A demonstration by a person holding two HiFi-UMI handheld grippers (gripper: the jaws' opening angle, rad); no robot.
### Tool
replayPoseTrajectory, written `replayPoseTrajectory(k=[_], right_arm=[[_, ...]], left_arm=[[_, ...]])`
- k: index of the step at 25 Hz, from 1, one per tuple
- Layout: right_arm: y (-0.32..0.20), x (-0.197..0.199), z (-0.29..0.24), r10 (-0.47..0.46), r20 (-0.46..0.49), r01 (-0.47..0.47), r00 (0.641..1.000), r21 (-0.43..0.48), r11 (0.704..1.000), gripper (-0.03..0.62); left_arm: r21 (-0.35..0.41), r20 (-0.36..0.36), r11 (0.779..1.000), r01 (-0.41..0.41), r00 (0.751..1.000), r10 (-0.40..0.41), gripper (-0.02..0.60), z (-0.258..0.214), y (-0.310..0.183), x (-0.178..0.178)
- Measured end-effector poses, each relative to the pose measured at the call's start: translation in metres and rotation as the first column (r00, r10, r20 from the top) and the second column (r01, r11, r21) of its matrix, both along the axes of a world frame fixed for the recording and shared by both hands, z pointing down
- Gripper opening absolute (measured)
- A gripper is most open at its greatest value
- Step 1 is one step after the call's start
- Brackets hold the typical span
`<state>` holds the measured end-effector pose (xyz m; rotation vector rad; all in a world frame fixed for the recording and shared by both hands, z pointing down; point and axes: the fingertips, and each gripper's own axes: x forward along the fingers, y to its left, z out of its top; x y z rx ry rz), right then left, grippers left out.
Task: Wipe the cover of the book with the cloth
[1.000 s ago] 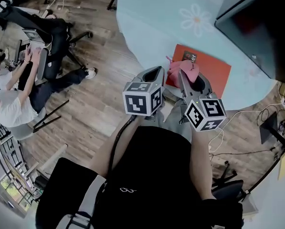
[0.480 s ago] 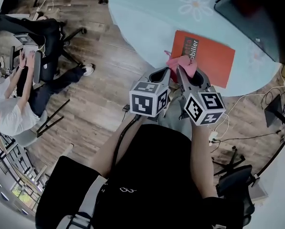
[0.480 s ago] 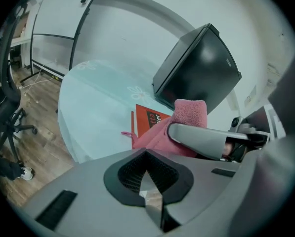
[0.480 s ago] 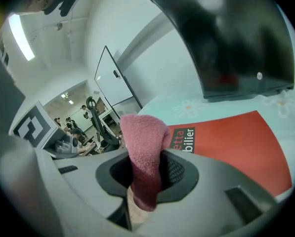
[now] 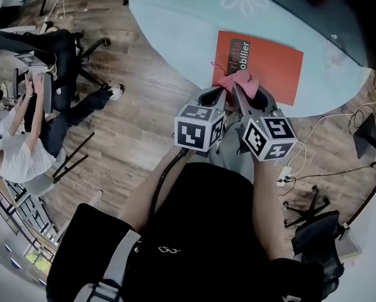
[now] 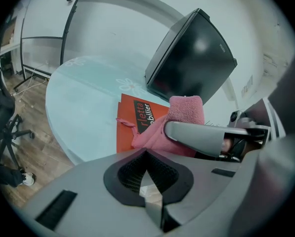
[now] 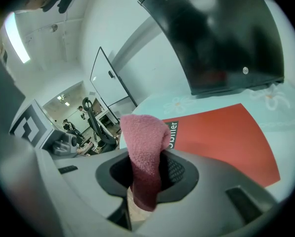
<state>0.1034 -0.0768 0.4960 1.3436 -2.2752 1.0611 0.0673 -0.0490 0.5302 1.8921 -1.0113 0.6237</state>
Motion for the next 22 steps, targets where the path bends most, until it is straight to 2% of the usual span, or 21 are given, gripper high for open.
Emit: replayPoseTrajectory(k=[22], right_arm=[[0.014, 0.092, 0.008, 0.123, 0.015, -0.122, 0.992, -0.032, 0.992, 0.095]], left_arm=[[0.022, 0.024, 0.991, -0.131, 0.991, 0.13, 0.009, 0.0, 0.004, 0.083]])
